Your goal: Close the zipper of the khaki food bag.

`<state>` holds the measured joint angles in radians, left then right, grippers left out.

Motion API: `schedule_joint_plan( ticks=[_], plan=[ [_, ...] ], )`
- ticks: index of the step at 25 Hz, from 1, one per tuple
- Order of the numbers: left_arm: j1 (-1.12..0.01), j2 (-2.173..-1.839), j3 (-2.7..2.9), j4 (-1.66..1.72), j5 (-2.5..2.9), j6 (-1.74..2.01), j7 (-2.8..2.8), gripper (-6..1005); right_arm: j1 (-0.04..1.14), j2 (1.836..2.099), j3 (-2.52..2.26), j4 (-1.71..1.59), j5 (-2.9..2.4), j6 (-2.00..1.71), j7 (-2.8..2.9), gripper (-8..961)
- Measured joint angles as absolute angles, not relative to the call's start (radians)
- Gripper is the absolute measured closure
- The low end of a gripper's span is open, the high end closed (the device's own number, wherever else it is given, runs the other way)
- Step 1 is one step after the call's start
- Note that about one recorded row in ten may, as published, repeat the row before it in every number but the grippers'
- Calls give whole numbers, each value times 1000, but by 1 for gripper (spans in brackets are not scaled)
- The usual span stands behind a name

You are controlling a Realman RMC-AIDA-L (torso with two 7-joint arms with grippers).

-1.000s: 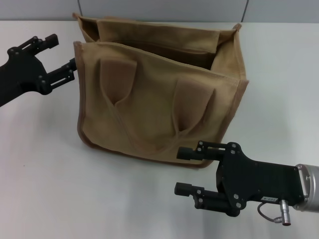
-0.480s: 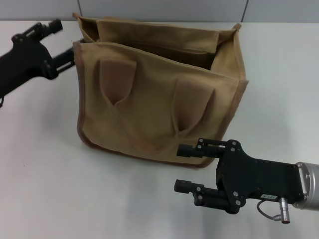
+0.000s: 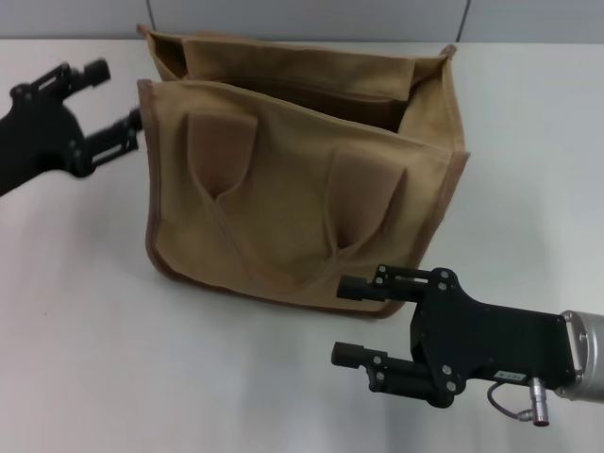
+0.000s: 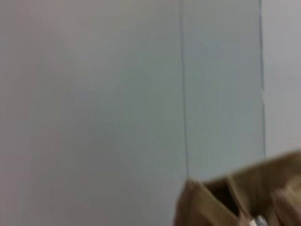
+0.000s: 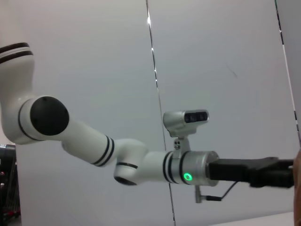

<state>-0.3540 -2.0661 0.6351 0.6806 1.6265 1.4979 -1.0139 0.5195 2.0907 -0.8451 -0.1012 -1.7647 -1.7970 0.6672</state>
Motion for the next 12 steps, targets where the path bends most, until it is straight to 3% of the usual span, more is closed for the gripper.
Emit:
schedule_joint_plan(
  ticks=[7,12],
  plan=[
    [-315,-2069,673,824,1750,1516,-1059,279,524,2091,-845,-101,-1765,-1789,667,347],
    [-371,-2074,681,764,1751,1481,-999,282,529,2092,-845,-94,-1766,-1788,667,347]
  ],
)
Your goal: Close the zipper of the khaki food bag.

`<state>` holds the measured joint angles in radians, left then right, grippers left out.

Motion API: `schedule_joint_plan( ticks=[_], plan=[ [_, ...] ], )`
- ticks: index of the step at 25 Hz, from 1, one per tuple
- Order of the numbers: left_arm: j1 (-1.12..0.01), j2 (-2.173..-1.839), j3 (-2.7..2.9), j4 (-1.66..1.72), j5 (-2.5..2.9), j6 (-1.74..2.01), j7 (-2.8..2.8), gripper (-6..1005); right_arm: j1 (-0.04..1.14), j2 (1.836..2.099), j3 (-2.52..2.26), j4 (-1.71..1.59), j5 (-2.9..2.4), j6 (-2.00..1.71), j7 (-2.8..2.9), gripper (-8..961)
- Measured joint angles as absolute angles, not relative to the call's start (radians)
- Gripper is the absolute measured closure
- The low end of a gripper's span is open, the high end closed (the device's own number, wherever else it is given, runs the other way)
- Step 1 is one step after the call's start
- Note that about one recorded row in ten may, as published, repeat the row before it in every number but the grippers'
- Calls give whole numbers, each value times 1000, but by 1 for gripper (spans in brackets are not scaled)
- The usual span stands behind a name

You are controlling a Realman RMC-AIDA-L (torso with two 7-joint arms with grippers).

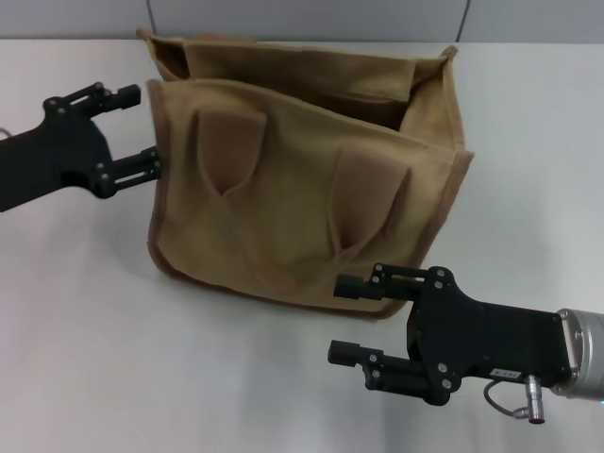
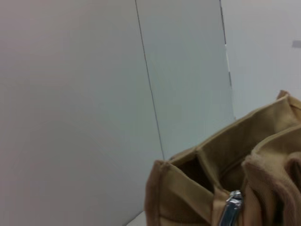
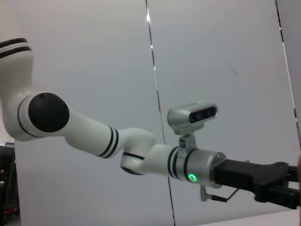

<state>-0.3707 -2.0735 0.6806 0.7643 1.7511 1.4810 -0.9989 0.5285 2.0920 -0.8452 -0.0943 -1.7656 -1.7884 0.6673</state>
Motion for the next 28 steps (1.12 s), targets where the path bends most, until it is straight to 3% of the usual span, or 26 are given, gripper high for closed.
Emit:
schedule_joint_plan(
  ticks=[28],
  plan=[
    [-306,-2075,801,744,1457,1485,-987,298,520,2092,-845,-58,-1766,-1781,629,347]
  ],
)
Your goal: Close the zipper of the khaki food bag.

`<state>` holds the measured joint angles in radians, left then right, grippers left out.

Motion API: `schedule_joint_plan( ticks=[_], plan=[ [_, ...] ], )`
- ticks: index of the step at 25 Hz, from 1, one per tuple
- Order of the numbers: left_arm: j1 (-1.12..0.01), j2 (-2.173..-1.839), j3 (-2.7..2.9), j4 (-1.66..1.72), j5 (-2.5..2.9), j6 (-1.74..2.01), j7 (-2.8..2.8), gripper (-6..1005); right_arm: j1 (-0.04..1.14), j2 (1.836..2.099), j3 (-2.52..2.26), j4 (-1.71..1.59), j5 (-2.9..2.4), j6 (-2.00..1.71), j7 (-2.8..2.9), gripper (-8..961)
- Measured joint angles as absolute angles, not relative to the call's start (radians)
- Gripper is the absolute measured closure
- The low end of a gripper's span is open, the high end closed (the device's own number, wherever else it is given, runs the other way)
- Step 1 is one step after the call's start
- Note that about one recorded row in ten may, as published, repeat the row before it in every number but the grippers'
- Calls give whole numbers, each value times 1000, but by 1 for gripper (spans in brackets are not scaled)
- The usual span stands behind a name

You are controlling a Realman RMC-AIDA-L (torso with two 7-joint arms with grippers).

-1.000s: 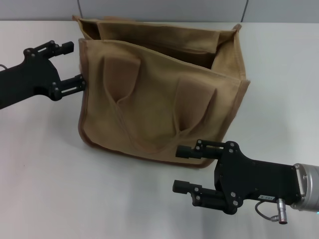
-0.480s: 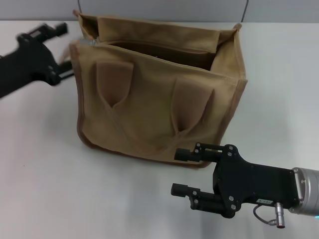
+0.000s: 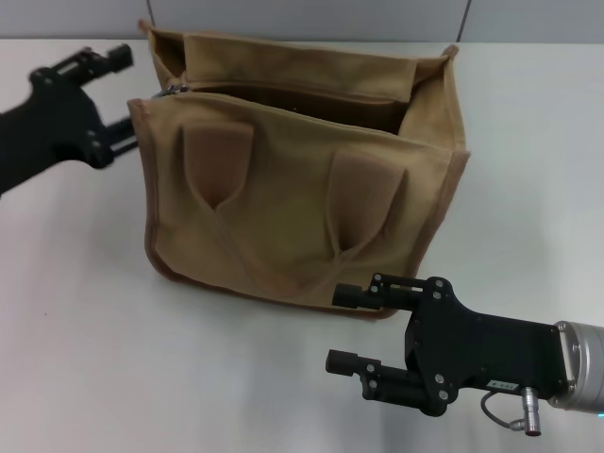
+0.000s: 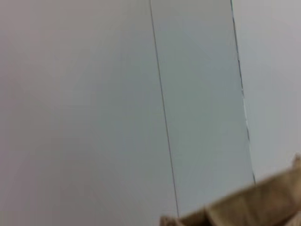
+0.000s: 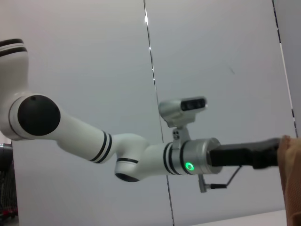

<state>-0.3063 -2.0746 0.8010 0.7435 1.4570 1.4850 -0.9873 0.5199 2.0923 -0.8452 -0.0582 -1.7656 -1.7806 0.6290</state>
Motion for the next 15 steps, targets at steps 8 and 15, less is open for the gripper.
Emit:
schedule_joint_plan(
  ticks=[8,15],
  plan=[
    [-303,-2070,810,766,1502,1489,-1059,302,525,2092,-845,-58,-1764,-1783,629,347],
    [-286,-2069,798,807,1512,1508,-1068,741,527,2092,-845,-58,-1764,-1781,629,347]
  ],
)
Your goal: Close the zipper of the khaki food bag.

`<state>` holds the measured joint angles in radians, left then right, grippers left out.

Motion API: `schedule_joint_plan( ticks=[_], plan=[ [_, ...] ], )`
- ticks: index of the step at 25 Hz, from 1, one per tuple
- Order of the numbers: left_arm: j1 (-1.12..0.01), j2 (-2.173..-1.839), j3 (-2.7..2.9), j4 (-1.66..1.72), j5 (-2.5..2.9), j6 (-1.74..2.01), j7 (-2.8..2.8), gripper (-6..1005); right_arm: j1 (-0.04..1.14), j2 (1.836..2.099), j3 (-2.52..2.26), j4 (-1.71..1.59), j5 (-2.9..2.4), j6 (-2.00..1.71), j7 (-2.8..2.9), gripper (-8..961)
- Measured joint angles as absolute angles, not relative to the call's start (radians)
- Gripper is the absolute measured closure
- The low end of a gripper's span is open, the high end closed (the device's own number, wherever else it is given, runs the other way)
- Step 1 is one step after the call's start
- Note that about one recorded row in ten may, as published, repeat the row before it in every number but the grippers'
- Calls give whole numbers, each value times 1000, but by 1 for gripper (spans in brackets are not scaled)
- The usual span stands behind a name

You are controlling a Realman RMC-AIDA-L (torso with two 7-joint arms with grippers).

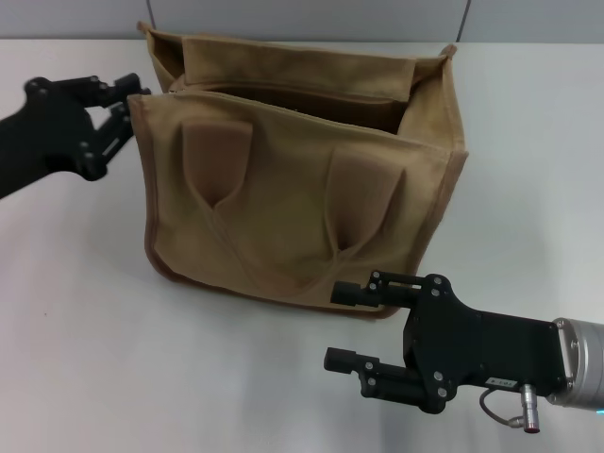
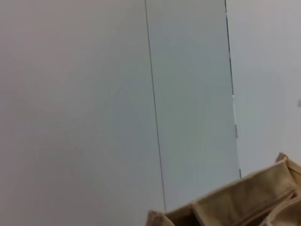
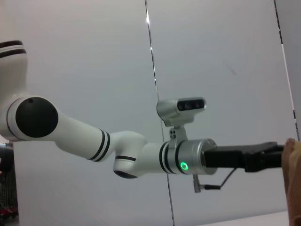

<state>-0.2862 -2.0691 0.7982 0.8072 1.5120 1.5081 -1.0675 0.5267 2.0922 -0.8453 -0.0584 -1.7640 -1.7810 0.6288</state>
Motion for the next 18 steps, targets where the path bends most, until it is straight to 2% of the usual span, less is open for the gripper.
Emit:
schedule_joint_plan(
  ticks=[5,12,18],
  plan=[
    [-261,-2069,782,868,1530,1506,-1099,740,521,2092,-841,-58,-1764,-1781,629,346],
    [-276,-2071,791,893,1657,1453,-1109,519,525,2092,-836,-58,-1764,-1781,629,346],
    [-299,-2072,796,889,1683,1424,-1114,398,526,2092,-836,-58,-1764,-1779,629,346]
  ],
)
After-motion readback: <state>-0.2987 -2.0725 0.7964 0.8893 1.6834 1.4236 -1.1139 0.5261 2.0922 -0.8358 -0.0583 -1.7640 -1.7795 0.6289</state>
